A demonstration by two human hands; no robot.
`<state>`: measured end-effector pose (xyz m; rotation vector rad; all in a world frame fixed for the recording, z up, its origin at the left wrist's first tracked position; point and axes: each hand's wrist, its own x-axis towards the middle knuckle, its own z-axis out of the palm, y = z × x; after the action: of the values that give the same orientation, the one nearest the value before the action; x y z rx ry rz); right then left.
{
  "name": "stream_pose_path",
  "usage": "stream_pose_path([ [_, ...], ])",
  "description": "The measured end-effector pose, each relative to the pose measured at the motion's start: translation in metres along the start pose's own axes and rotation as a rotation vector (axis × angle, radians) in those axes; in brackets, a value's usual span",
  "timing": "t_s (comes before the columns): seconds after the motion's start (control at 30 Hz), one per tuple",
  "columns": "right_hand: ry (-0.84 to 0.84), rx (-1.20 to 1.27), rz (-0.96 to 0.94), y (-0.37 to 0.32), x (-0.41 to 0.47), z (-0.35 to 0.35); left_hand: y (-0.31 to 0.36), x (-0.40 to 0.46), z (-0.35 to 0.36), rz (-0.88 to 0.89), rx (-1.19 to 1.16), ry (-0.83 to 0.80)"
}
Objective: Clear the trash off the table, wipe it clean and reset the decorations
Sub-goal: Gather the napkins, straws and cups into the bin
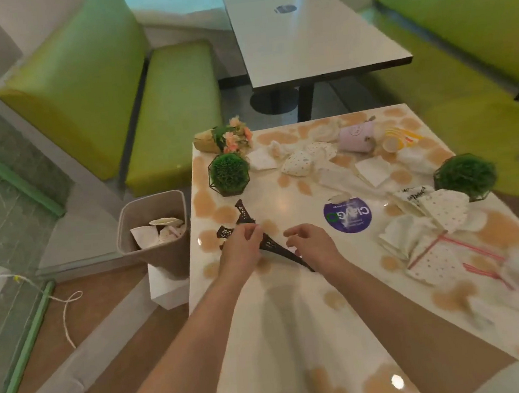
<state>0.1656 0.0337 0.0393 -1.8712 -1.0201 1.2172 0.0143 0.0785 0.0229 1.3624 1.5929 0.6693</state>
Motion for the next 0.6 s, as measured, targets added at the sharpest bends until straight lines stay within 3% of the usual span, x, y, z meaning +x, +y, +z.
stream_pose_path([
  [0.33,0.181,0.005,0.070,0.100,-0.061,-0.133,0.035,-0.086,0.144,0.050,0.117,-0.251],
  [0.6,0.341,-0.149,0.120,0.172,-0.094,-0.205,0.041,-0.126,0.223,0.081,0.226,-0.401],
])
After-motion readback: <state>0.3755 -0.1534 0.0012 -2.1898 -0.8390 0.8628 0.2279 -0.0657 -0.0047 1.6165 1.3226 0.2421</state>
